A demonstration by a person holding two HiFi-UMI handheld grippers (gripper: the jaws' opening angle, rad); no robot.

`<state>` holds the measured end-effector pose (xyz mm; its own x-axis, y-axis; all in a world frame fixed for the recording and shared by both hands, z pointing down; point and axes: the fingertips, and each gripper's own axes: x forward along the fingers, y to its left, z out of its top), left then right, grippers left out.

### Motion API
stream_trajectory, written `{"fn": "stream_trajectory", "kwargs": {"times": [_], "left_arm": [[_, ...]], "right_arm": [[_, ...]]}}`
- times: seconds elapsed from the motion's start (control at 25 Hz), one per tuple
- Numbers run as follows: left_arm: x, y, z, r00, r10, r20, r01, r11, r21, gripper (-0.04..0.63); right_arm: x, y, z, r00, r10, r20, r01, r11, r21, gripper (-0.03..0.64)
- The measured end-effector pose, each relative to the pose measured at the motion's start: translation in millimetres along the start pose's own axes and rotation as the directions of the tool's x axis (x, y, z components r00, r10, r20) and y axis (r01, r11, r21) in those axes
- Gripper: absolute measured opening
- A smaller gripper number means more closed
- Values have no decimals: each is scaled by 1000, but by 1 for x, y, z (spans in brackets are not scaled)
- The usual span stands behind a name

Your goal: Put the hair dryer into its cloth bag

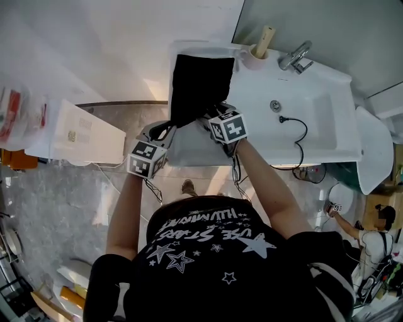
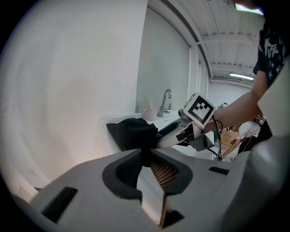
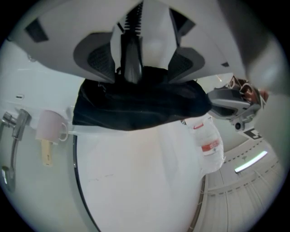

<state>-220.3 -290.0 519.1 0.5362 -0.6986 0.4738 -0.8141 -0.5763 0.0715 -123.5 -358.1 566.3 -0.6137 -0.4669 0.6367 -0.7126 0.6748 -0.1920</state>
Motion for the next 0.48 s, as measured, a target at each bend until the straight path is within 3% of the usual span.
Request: {"fn": "stream_trajectory", "kwargs": {"times": [0.16, 0.36, 0.48], "left_arm": [[-3, -10, 0, 1000, 17, 1, -17, 1000, -21, 124], [-8, -17, 8, 994, 106, 36, -105, 994, -19, 262], [-12, -23, 15, 987, 151, 51, -149, 988, -33, 297]], "right_arm": [[-24, 3, -1, 997, 34, 69, -38, 998, 56, 410], [-58, -4, -11, 995, 32, 98, -38, 997, 61, 411], [-77, -10, -14, 993, 29, 118, -34, 998, 44, 410]]}}
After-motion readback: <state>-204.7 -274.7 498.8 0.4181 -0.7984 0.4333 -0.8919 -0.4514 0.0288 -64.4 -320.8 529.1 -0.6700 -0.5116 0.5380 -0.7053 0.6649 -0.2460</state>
